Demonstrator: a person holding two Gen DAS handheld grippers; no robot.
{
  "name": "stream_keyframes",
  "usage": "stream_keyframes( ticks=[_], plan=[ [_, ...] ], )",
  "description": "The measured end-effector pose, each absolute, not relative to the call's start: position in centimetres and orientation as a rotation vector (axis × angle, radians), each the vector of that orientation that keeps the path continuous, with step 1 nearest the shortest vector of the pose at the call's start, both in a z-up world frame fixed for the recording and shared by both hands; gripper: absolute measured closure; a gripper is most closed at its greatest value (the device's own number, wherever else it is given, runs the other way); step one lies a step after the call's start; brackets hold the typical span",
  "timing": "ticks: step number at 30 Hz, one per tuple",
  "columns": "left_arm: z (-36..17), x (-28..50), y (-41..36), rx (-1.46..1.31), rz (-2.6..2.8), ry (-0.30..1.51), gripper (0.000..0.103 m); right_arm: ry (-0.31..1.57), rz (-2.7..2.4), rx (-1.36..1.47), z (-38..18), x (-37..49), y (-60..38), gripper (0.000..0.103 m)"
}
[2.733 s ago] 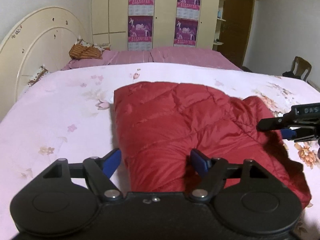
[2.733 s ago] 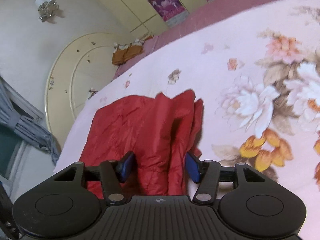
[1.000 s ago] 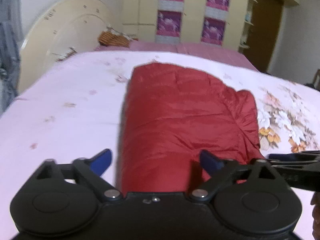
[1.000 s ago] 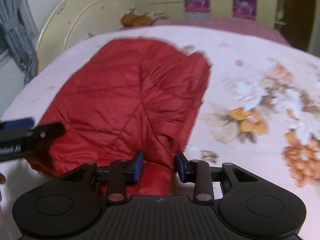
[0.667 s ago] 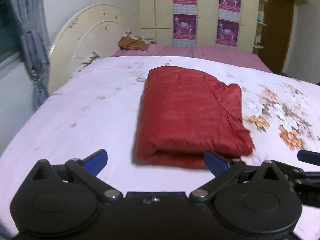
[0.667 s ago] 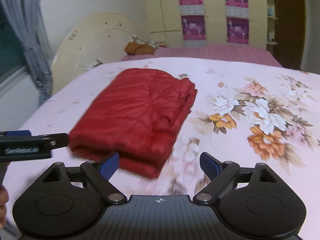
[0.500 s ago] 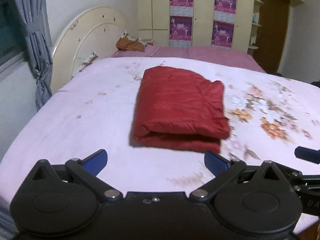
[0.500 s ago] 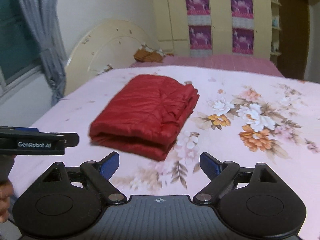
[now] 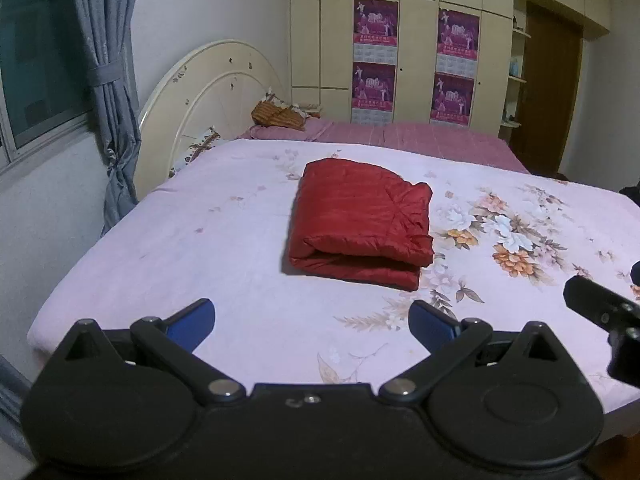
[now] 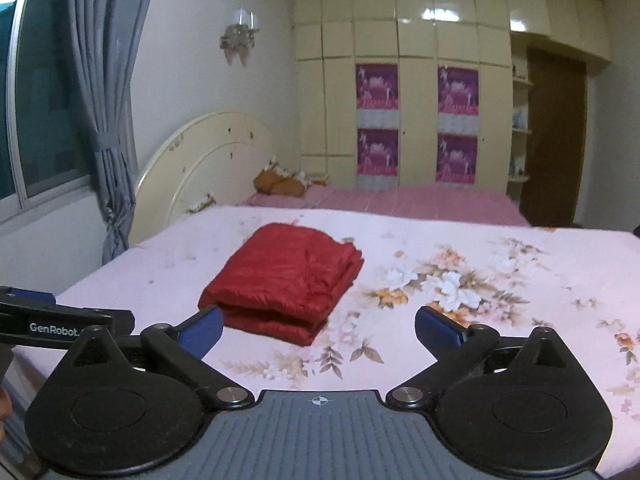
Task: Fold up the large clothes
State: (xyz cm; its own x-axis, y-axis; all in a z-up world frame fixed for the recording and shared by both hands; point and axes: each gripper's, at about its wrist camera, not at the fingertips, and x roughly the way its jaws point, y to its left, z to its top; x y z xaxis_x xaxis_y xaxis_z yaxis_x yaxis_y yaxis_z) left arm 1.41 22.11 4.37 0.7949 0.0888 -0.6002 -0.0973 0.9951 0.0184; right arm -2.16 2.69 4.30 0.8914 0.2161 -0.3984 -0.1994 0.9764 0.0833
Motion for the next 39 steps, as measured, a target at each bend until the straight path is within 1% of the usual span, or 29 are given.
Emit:
stream_keyframes(
  ticks=[16,39],
  plan=[
    [5.9,-0.5,21.7,-0.007,0.107,0.576,0.0,0.408,0.227,0.07,4.9,-3.4,2.4,0.002],
    [5.9,-0.5,21.4,0.0,0.106,0.582,0.0,0.429,0.245,0.103,4.8,-2.3,1.8,0.002]
  ],
)
